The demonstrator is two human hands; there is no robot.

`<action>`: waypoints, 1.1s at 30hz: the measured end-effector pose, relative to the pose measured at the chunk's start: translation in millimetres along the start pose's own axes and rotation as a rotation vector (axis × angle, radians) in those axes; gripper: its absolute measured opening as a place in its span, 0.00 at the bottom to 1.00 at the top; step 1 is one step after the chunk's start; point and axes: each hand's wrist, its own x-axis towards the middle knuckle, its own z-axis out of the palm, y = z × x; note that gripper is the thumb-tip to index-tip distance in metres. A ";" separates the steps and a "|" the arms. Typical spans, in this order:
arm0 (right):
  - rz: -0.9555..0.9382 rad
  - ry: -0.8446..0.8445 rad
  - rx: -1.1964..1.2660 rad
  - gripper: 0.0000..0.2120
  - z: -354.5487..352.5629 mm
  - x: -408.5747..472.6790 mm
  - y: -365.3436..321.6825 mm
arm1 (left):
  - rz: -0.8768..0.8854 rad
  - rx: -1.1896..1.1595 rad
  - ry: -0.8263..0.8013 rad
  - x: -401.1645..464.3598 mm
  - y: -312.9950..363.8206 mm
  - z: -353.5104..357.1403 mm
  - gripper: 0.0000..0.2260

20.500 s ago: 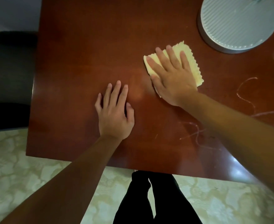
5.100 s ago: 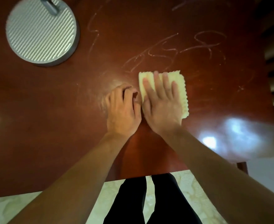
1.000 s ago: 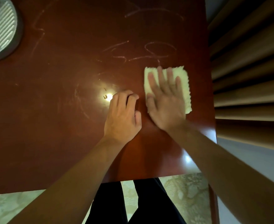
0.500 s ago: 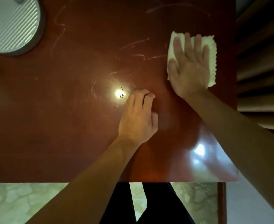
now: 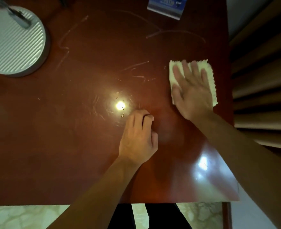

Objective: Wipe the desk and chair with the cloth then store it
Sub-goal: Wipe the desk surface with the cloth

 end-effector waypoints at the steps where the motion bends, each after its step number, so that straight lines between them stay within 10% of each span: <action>1: 0.049 -0.019 0.000 0.29 -3.8 15.9 -1.6 | 0.001 0.004 -0.007 -0.3 0.1 -0.6 0.13; 13: -0.234 -0.041 0.011 0.26 12.2 -18.9 -33.8 | -0.005 -0.019 -0.019 -1.4 0.3 -1.0 0.13; 23: 0.020 -0.055 -0.001 0.31 -9.4 67.6 -21.2 | -0.021 -0.013 -0.046 -1.4 -2.1 0.1 0.15; 33: -0.404 -0.057 0.066 0.24 9.2 -2.9 -39.2 | 0.046 -0.126 0.065 -3.6 -4.9 1.7 0.08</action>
